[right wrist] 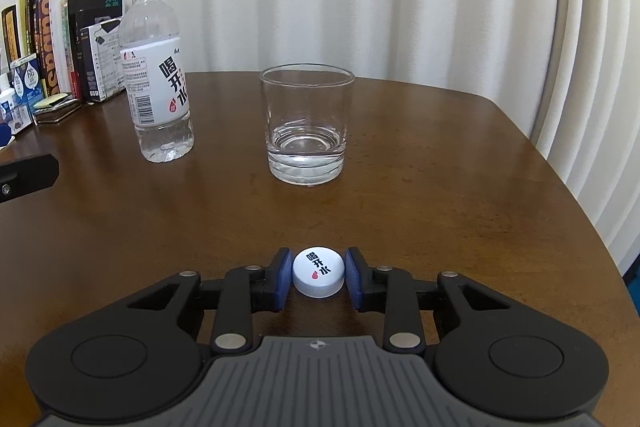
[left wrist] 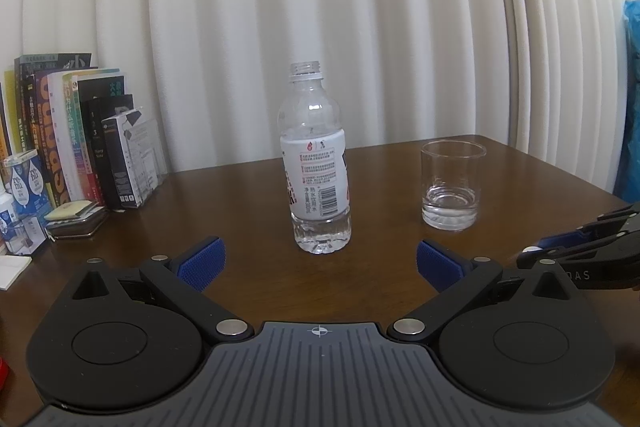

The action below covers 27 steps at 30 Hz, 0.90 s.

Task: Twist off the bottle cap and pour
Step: 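Close the right gripper on the white cap and lift it, then grasp the clear water bottle with the left gripper while the right gripper carries the cap over it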

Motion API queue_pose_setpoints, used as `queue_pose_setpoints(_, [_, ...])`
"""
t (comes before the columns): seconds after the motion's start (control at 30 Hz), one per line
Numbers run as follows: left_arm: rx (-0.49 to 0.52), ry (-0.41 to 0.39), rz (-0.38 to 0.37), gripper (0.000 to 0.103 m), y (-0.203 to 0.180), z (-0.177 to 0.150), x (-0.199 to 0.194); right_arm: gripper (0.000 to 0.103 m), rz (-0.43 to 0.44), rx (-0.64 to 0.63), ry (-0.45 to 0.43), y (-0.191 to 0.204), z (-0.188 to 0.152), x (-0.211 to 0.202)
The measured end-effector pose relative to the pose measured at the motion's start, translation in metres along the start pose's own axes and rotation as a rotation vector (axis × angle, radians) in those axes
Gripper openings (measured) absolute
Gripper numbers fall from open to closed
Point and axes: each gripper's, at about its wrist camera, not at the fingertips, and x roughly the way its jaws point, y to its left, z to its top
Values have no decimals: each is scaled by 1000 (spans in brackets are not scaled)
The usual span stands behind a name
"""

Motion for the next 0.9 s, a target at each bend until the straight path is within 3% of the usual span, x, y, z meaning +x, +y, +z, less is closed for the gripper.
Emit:
queue_pose_setpoints(0.37, [31, -59, -56, 103, 5, 10, 3, 32, 42, -68, -84, 9, 25, -16])
queue_pose_setpoints(0.9, [2, -149, -214, 103, 48, 43, 62, 32, 209, -216, -221, 27, 125, -29])
